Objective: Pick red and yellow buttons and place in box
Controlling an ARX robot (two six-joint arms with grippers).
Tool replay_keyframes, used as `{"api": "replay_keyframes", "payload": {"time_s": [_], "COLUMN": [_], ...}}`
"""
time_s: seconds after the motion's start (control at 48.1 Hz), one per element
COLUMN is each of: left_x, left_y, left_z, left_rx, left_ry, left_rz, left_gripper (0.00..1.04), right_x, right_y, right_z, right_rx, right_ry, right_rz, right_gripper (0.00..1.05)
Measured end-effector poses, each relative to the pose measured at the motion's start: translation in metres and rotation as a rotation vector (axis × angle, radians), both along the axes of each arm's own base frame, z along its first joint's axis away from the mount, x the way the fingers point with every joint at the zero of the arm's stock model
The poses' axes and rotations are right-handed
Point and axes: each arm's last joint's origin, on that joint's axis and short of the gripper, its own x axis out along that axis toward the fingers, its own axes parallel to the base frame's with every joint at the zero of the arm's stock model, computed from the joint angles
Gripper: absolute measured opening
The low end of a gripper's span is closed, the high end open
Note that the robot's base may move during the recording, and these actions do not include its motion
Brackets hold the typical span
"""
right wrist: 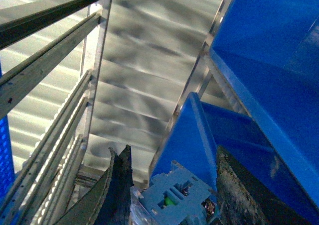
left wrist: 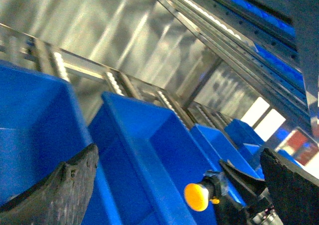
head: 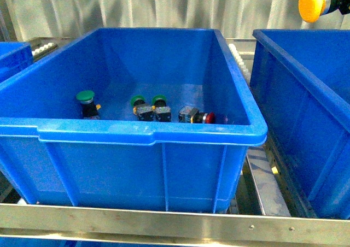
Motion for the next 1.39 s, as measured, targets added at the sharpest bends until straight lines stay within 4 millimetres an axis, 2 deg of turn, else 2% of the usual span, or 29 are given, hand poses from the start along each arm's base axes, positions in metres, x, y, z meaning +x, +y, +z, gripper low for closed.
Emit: {"api": "replay_keyframes", "payload": {"time_s": [0.062, 0.187, 0.312, 0.416, 0.541, 0.562, 0.603, 0.666, 0.77, 0.894, 1.019, 1.123, 1.394], "left_x": [-0.015, -0.071, -0.111, -0.142, -0.181, -0.188, -0.199, -0.204, -0.202, -0.204, -0.203, -0.203, -0.203], "left_y": [0.018, 0.067, 0.091, 0.108, 0.125, 0.127, 0.130, 0.134, 0.135, 0.128, 0.125, 0.116, 0.114], "left_z": [0.000, -0.013, -0.030, -0.052, -0.094, -0.103, -0.121, -0.145, -0.201, -0.202, -0.203, -0.204, -0.204], "left_rx": [0.016, 0.066, 0.100, 0.122, 0.131, 0.138, 0.221, 0.356, 0.512, 0.551, 0.557, 0.564, 0.566], "left_ry": [-0.010, -0.007, 0.010, 0.047, 0.149, 0.166, 0.182, 0.137, 0.132, 0.087, 0.095, 0.095, 0.094], "left_rz": [0.032, 0.112, 0.173, 0.241, 0.323, 0.365, 0.575, 0.752, 0.813, 0.823, 0.831, 0.812, 0.812], "left_gripper": [0.97, 0.97, 0.97, 0.97, 0.97, 0.96, 0.86, 0.73, 0.48, 0.20, 0.02, 0.03, 0.03], "right_x": [0.001, 0.001, -0.001, -0.005, -0.010, -0.010, -0.012, -0.013, -0.016, -0.019, -0.020, -0.021, -0.026], "right_y": [-0.001, -0.001, 0.002, 0.007, 0.016, 0.017, 0.021, 0.024, 0.028, 0.032, 0.033, 0.034, 0.034], "right_z": [0.002, 0.003, 0.004, 0.007, 0.010, 0.010, 0.010, 0.009, 0.009, 0.008, 0.008, 0.008, 0.012], "right_rx": [-0.016, -0.073, -0.105, -0.132, -0.161, -0.169, -0.184, -0.200, -0.225, -0.268, -0.307, -0.338, -0.375], "right_ry": [-0.001, 0.010, 0.014, 0.005, 0.002, 0.002, 0.005, 0.010, 0.011, 0.017, 0.020, 0.025, 0.017], "right_rz": [-0.007, -0.020, -0.030, -0.031, -0.029, -0.028, -0.028, -0.033, -0.044, -0.050, -0.065, -0.071, -0.080], "right_gripper": [0.39, 0.39, 0.39, 0.39, 0.39, 0.39, 0.39, 0.39, 0.39, 0.39, 0.39, 0.39, 0.39]}}
